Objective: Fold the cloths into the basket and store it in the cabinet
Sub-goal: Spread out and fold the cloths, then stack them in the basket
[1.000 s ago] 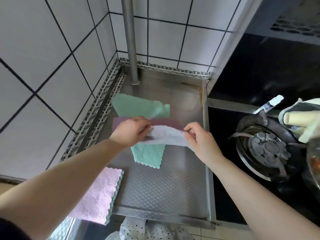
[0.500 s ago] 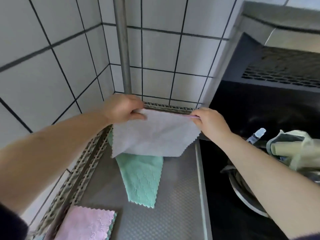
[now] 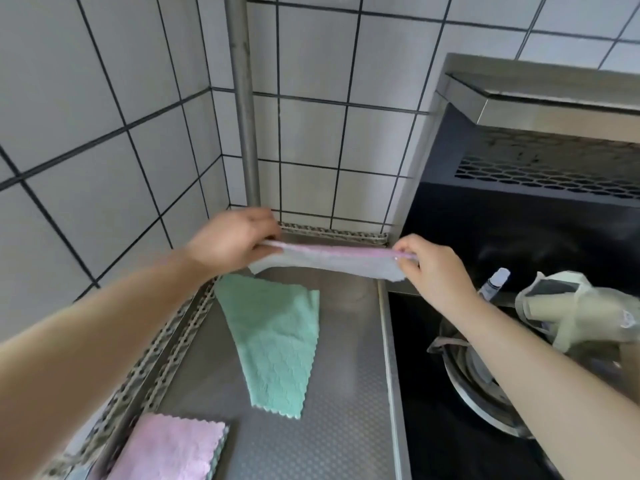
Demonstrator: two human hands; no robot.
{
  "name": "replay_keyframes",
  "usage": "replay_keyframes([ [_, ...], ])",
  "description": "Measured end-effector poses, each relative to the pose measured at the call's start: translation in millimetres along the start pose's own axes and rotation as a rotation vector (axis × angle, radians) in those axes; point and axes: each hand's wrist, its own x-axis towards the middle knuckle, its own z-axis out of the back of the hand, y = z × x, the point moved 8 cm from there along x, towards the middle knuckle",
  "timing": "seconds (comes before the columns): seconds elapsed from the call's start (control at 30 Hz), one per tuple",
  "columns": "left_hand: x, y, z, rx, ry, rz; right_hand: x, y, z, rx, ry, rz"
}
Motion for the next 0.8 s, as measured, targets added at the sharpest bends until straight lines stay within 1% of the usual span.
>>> replay_keyframes([
  [0.17, -91.7, -60.0, -44.6, -0.150, 0.229, 0.059, -101.2, -11.4, -46.8, -0.024, 0.206, -0.045],
  [0.27, -149.2, -98.4, -71.2, -0.278, 0.348, 0.122, -169.5, -18.0, -81.0, 0.041, 0.400, -0.086],
  [0.37, -201.1, -123.6, -101.2, -0.373, 0.459, 0.283, -217.5, -21.0, -108.2, 0.132, 0.580, -0.137],
  [0.43, -227.4, -131.1, -120.5, -0.447, 0.525, 0.393, -235.1, -22.8, -121.7, 0.143, 0.656, -0.161],
  [0.47, -237.3, -131.8, -127.1, -0.466, 0.528, 0.442, -240.3, -23.8, -126.1, 0.145, 0.673, -0.176],
  [0.53, -247.2, -123.7, -132.1, -0.472, 0.480, 0.555, -241.9, -27.8, -131.5, 0.179, 0.665, -0.225],
  [0.67, -256.5, -92.0, -132.1, -0.508, 0.319, 0.858, -229.7, -43.1, -137.0, 0.240, 0.565, -0.357],
  [0.8, -246.9, -68.3, -136.7, -0.559, 0.211, 0.987, -208.7, -54.4, -147.0, 0.263, 0.489, -0.444],
])
